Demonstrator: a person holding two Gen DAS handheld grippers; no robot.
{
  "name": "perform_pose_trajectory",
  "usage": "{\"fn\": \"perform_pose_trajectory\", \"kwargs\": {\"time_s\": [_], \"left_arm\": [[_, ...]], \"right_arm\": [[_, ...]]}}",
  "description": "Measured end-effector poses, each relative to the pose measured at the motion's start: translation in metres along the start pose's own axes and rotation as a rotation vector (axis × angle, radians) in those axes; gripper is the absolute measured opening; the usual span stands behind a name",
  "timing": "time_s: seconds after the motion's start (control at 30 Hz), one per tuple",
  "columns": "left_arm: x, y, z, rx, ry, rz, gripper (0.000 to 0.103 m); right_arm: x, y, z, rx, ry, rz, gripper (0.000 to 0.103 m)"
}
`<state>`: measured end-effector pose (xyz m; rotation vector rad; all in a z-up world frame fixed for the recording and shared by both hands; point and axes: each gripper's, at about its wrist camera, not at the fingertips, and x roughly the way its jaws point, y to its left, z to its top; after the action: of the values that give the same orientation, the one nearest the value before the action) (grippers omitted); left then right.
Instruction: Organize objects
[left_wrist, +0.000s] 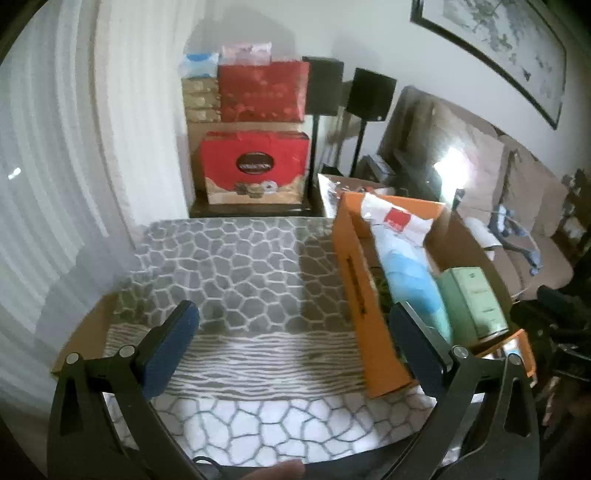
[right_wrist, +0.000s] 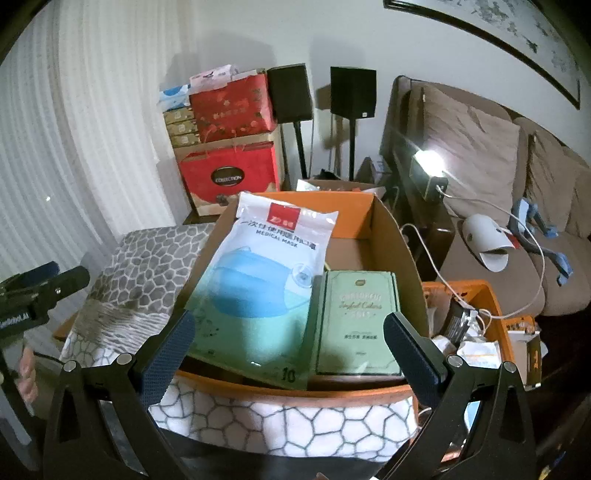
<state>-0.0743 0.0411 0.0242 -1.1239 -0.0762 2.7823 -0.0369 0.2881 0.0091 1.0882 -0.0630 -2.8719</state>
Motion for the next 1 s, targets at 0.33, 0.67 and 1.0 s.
{"fn": "perform_pose_trajectory", "kwargs": {"time_s": [0.33,0.67,1.0], "left_arm": [[-0.014,0.012,-0.025,-0.002,-0.01,0.049,0.103],[-0.023,0.013,-0.048,0.011,-0.015,0.084,0.103],[-0.024,0.012,-0.052,0.006,-0.024,0.102,0.103]], "right_arm": [[-0.014,0.022,-0.023,0.019,-0.055,-0.069,0.103],[-0.025,0.032,-0.044,0.014,-0.065,-0.121,0.103],[-0.018,0.033,-0.048,0.026,-0.038,-0.126,0.103]]}}
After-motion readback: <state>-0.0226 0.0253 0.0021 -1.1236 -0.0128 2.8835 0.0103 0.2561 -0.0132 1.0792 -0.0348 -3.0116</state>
